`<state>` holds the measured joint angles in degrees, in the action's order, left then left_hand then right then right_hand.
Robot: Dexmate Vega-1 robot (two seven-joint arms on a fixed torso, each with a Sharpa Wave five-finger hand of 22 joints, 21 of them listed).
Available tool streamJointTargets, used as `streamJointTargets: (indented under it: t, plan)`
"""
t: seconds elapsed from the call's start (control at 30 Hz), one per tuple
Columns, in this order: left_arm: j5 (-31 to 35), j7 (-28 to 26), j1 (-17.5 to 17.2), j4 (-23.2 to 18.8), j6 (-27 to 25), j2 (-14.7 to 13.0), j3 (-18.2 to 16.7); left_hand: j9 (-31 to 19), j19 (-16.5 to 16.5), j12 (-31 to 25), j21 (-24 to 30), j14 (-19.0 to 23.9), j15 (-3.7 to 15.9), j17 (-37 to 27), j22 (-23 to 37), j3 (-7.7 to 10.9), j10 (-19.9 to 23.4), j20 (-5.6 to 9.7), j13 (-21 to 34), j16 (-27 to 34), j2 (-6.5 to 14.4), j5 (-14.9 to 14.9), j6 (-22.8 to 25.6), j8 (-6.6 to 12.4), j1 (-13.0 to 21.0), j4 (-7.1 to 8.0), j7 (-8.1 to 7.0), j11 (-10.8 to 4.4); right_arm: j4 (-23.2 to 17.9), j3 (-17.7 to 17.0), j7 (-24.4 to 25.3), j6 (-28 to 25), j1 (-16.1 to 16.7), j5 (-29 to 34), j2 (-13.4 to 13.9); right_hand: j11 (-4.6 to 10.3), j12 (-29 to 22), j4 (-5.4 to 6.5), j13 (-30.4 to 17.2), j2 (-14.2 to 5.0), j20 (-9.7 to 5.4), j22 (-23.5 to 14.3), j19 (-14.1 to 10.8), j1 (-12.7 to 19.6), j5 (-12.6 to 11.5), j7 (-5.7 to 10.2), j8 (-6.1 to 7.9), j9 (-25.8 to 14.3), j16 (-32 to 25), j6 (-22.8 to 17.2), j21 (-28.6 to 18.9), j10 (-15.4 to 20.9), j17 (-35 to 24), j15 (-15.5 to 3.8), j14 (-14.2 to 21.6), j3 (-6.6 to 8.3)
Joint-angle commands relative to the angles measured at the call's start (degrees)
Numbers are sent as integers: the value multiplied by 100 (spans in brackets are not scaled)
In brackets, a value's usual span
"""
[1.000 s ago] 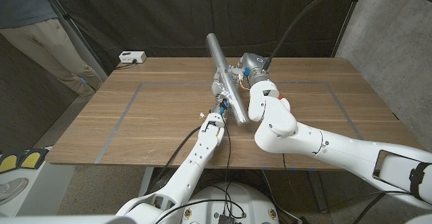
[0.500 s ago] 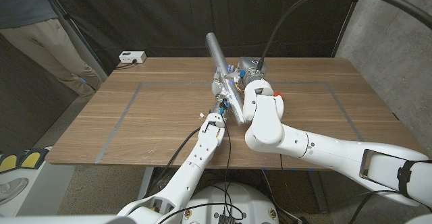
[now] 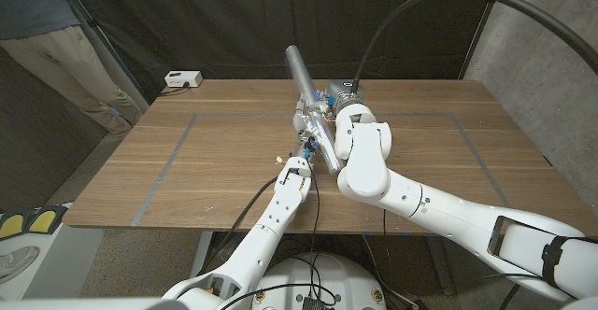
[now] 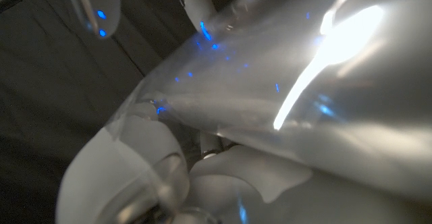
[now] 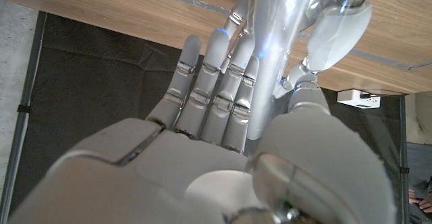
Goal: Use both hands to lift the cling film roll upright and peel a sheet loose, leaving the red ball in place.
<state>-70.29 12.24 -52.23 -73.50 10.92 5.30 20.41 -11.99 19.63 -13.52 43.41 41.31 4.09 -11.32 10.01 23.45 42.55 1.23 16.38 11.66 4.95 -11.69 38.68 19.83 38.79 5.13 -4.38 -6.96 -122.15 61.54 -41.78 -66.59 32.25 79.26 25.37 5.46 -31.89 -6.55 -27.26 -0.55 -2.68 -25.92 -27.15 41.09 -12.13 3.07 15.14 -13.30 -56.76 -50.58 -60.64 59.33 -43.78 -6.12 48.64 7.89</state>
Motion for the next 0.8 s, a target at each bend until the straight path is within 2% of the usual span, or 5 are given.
streamJointTargets:
  t: [0.03,0.3,0.53,0.67,0.8]
  plan:
    - [-3,-46,-11,-31,2,-14,32,5,35,-39,-12,-26,548,-27,31,270,25,10,15,-9,240,-24,130,41,-73,222,-70,-1,248,-697,-566,1064,565,809,-466,82,-106,-101,-66,-37,-76,-21,-6,210,-50,59,26,-30,-66,-157,-101,197,-1,-641,36,61]
    - [-9,-62,-18,-47,4,-25,33,5,38,-44,-22,-21,537,-27,32,279,25,10,18,-7,255,-17,124,37,-89,222,-59,5,547,-993,-12,1655,924,1023,-783,320,-547,-301,-410,-12,-274,7,-69,897,-131,185,279,-201,-375,-724,-352,669,-197,-666,379,122]
    - [-18,-59,-29,-58,15,-32,27,5,41,-49,-31,-24,534,-28,33,283,25,14,22,-8,267,-11,132,38,-113,228,-52,5,1088,-979,282,1944,1003,1474,-1033,418,-1000,-261,-862,30,-376,9,-164,1254,-164,260,530,-395,-627,-1138,-640,936,-351,-667,674,61]
    - [-22,-52,-24,-48,18,-32,27,5,51,-51,-33,-22,533,-29,33,282,27,15,24,-7,270,-7,129,35,-126,233,-42,9,1198,-1051,548,2088,1084,1439,-1089,403,-1101,-272,-956,-108,-412,-1,-227,1510,-183,239,592,-441,-691,-1233,-790,996,-373,-672,781,136]
    - [-26,-55,-9,-15,18,-30,21,4,54,-48,-37,-24,536,-29,33,278,14,15,25,-8,270,-2,116,29,-147,242,-38,25,1166,-1136,781,2195,1156,1318,-1085,352,-937,-322,-612,-339,-510,-37,-235,2002,-133,211,586,-404,-714,-1305,-1026,1081,-332,-679,845,298]
